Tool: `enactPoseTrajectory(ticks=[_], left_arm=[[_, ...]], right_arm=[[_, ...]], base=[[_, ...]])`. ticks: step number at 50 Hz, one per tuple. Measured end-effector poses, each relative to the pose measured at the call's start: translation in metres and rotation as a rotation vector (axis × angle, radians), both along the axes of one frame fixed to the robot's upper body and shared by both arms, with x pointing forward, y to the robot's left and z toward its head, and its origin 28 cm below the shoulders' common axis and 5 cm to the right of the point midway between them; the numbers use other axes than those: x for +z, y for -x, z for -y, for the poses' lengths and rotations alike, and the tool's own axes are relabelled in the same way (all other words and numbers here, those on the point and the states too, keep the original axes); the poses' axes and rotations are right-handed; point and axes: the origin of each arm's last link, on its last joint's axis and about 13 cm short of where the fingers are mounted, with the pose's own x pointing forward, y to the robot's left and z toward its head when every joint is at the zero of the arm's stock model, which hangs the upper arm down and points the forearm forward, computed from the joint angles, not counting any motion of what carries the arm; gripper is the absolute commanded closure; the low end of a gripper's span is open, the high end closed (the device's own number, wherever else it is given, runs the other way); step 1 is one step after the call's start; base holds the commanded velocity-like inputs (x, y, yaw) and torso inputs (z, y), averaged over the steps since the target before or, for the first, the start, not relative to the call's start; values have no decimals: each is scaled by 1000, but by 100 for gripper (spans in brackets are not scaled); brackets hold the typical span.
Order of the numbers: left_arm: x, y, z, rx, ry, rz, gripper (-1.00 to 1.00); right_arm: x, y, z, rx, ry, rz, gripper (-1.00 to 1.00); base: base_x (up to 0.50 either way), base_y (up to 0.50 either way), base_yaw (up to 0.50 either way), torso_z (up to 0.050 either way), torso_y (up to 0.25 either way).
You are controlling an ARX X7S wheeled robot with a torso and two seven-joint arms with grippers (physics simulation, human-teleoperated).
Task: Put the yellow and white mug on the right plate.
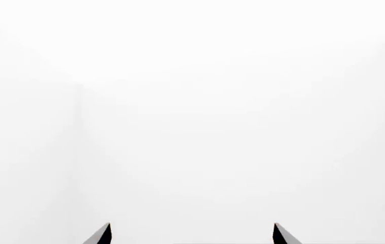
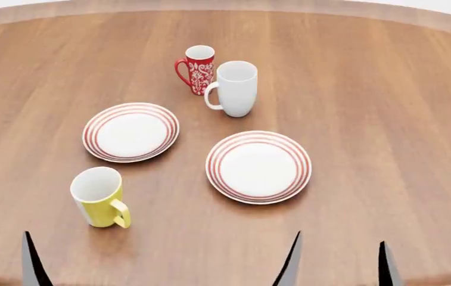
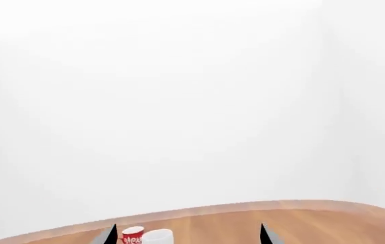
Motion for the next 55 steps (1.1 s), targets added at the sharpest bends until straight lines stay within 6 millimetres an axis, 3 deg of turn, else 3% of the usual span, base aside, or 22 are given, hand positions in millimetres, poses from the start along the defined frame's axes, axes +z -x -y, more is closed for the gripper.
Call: enactPoseTrajectory(ticks=[15, 45, 55], left_arm=[[7, 7, 2, -5, -16, 120, -100], [7, 9, 4, -21, -31, 144, -100], [7, 10, 5, -27, -35, 154, -100]], right_arm=[[7, 5, -1, 8, -10, 109, -100], [7, 8, -4, 65, 34, 127, -100], [4, 6, -7, 107, 82, 80, -100]], base=[[345, -23, 0, 0, 0], [496, -23, 0, 0, 0], [0, 0, 0, 0, 0]])
